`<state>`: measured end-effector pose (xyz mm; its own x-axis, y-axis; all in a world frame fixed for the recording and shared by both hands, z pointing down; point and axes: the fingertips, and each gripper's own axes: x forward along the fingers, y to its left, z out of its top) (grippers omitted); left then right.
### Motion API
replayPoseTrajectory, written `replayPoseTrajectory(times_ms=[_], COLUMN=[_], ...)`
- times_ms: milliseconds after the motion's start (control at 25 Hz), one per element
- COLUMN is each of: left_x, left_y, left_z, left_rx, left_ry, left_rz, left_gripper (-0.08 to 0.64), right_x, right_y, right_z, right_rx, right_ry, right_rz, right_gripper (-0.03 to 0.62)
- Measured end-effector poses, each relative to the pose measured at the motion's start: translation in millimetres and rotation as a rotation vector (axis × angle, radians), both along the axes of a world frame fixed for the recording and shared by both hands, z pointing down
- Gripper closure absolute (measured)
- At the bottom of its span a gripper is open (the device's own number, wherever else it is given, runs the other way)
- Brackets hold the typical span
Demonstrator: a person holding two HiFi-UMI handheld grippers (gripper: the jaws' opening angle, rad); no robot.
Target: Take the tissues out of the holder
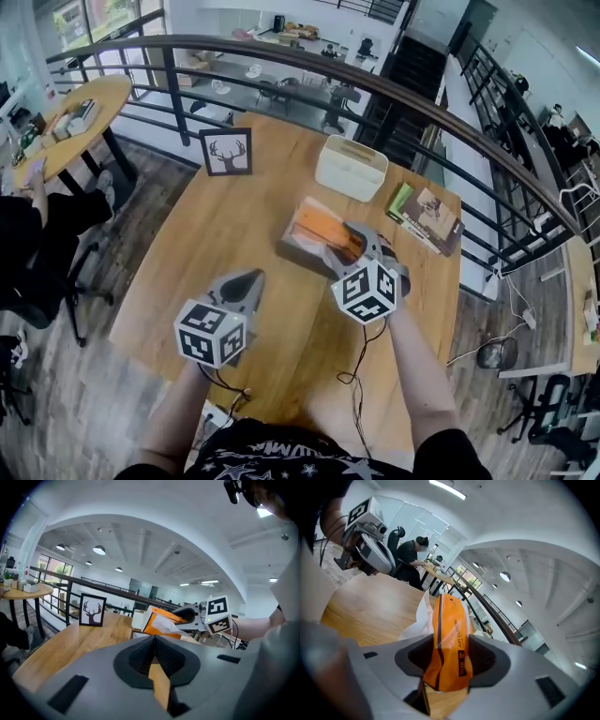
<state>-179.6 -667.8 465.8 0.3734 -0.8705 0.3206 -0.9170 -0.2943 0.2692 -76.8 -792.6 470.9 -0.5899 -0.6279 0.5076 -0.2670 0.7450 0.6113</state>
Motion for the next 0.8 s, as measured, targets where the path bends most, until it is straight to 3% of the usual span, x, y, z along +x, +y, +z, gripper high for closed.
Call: replayPoseTrajectory(times_ms=[440,800], left_x=[7,19], left_y=[94,193], left_z=[-32,-25], left_rx=[0.059,0.050], left_ry=[-0.001,0.016], left_rz=[0.030,0.082], left_gripper=[0.546,0.546], right_x=[17,30], right_y=[122,242], right_z=[-51,-52], right_rx=[0.039,0.003], right_ry=[-0.100,-0.210], right_rz=[0.044,0.120], right_gripper=[0.370,0.370])
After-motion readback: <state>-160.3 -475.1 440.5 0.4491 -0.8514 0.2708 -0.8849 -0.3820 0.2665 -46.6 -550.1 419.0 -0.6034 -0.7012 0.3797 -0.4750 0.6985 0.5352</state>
